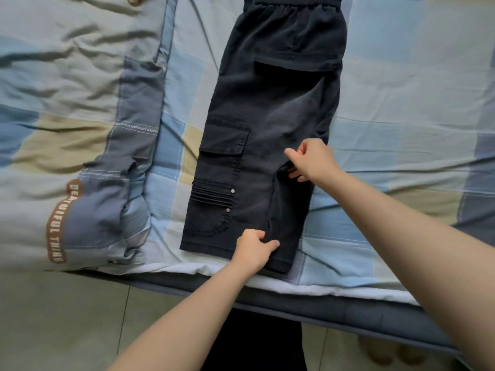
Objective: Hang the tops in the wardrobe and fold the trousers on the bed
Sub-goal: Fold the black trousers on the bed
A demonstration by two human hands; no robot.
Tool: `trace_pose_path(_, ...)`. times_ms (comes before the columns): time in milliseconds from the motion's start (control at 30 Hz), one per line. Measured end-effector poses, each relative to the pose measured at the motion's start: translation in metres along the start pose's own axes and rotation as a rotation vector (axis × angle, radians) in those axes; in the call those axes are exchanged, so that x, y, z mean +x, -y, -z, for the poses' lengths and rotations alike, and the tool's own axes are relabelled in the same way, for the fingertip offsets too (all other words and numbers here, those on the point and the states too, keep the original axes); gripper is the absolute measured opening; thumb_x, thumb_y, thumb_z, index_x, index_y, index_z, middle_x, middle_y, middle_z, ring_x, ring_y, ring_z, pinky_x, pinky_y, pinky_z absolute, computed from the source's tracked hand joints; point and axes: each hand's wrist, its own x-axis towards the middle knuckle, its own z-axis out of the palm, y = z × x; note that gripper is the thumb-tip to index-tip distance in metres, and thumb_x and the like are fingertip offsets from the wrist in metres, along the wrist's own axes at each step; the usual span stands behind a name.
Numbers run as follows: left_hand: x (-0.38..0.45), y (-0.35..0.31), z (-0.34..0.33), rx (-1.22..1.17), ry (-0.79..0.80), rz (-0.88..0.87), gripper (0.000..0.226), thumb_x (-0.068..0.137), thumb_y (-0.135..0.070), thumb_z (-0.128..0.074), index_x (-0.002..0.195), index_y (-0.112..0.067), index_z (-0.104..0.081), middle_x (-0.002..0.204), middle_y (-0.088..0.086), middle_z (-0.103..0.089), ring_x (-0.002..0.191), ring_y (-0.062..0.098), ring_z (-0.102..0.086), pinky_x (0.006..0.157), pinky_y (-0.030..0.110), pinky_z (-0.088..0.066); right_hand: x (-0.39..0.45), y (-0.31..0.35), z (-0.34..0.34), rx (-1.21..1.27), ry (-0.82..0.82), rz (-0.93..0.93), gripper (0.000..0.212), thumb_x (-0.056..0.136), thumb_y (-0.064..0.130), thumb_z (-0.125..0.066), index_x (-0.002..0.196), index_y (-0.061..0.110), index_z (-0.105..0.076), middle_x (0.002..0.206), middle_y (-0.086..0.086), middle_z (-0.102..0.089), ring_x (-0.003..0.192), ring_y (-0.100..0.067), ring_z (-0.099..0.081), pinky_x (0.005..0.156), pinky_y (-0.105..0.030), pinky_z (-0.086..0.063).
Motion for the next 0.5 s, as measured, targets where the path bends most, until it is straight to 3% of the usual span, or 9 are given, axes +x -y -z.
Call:
trace_pose_path(67, -0.001, 0.011, 0.009, 0.066, 0.005, 0.004, 0.049, 0.084, -0.032, -0.072, 0.052, -0.016, -0.038, 0.048, -0.007, -0.038, 0.051, 0.011, -0.037, 0.046, 0.02, -0.029, -0.002, -0.006, -0.013, -0.156, 0.085, 0.111, 0.021, 0.088, 0.032, -0.063, 0.079, 0.016, -0.053, 0.082, -0.005, -0.067, 0.076, -0.022, -0.066, 0.071, -0.033, -0.053)
trace_pose_path(100, -0.002, 0.013, 0.014, 0.077, 0.027, 0.009, 0.054, 0.084, -0.033, -0.071, 0.052, -0.018, -0.031, 0.047, -0.009, -0.032, 0.048, 0.011, -0.038, 0.045, 0.019, -0.03, -0.005, -0.009, -0.015, -0.246, 0.115, 0.166, 0.018, 0.088, 0.034, -0.064, 0.088, 0.016, -0.058, 0.085, -0.001, -0.066, 0.08, -0.019, -0.062, 0.075, -0.028, -0.047)
trace_pose_path(200, -0.012, 0.009, 0.028, 0.155, 0.185, -0.028, 0.048, 0.091, -0.044, -0.059, 0.055, -0.017, -0.041, 0.056, -0.002, -0.058, 0.062, 0.021, -0.068, 0.065, 0.027, -0.052, -0.016, -0.025, -0.011, -0.413, 0.182, 0.365, 0.024, 0.089, 0.021, -0.061, 0.112, 0.012, -0.06, 0.101, -0.003, -0.065, 0.096, -0.021, -0.06, 0.087, -0.029, -0.045)
trace_pose_path(267, -0.015, 0.009, 0.046, 0.447, 0.201, -0.149, 0.048, 0.093, -0.053, -0.045, 0.064, -0.017, -0.053, 0.075, 0.006, -0.07, 0.077, 0.027, -0.068, 0.072, 0.034, -0.052, -0.031, -0.037, -0.004, -0.59, 0.145, 0.586, 0.029, 0.088, 0.005, -0.053, 0.116, 0.007, -0.06, 0.115, -0.01, -0.062, 0.107, -0.029, -0.056, 0.092, -0.038, -0.047)
trace_pose_path(333, -0.016, 0.009, 0.075, 0.691, 0.107, -0.408, 0.033, 0.094, -0.044, -0.045, 0.075, -0.02, -0.058, 0.085, 0.005, -0.069, 0.085, 0.029, -0.063, 0.071, 0.036, -0.049, -0.046, -0.049, 0.005, -0.773, 0.058, 0.831, 0.038, 0.084, -0.003, -0.041, 0.115, 0.0, -0.063, 0.12, -0.018, -0.06, 0.112, -0.036, -0.057, 0.089, -0.044, -0.052)
trace_pose_path(400, -0.005, 0.009, 0.113, 0.946, -0.064, -0.828, 0.009, 0.084, -0.02, -0.06, 0.089, -0.018, -0.066, 0.091, 0.005, -0.068, 0.09, 0.029, -0.063, 0.072, 0.036, -0.051, -0.059, -0.062, 0.014, -0.987, 0.072, 0.995, 0.05, 0.083, -0.001, -0.029, 0.122, -0.001, -0.061, 0.129, -0.021, -0.058, 0.12, -0.037, -0.055, 0.093, -0.045, -0.051)
trace_pose_path(467, 0.007, 0.01, 0.15, 1.183, -0.206, -1.183, 0.032, 0.079, -0.007, -0.053, 0.105, -0.011, -0.071, 0.108, 0.008, -0.07, 0.104, 0.031, -0.065, 0.084, 0.039, -0.055, -0.068, -0.075, 0.018, -1.183, 0.154, 1.066, 0.058, 0.083, 0.0, -0.028, 0.136, 0.005, -0.051, 0.141, -0.017, -0.049, 0.13, -0.035, -0.047, 0.102, -0.045, -0.045)
trace_pose_path(500, 0.018, 0.01, 0.167, 1.298, -0.212, -1.27, 0.043, 0.082, -0.006, -0.043, 0.116, -0.011, -0.069, 0.121, 0.009, -0.067, 0.115, 0.032, -0.062, 0.093, 0.042, -0.053, -0.07, -0.08, 0.017, -1.234, 0.18, 1.065, 0.061, 0.083, -0.002, -0.031, 0.141, 0.009, -0.045, 0.146, -0.015, -0.044, 0.134, -0.034, -0.042, 0.105, -0.046, -0.042)
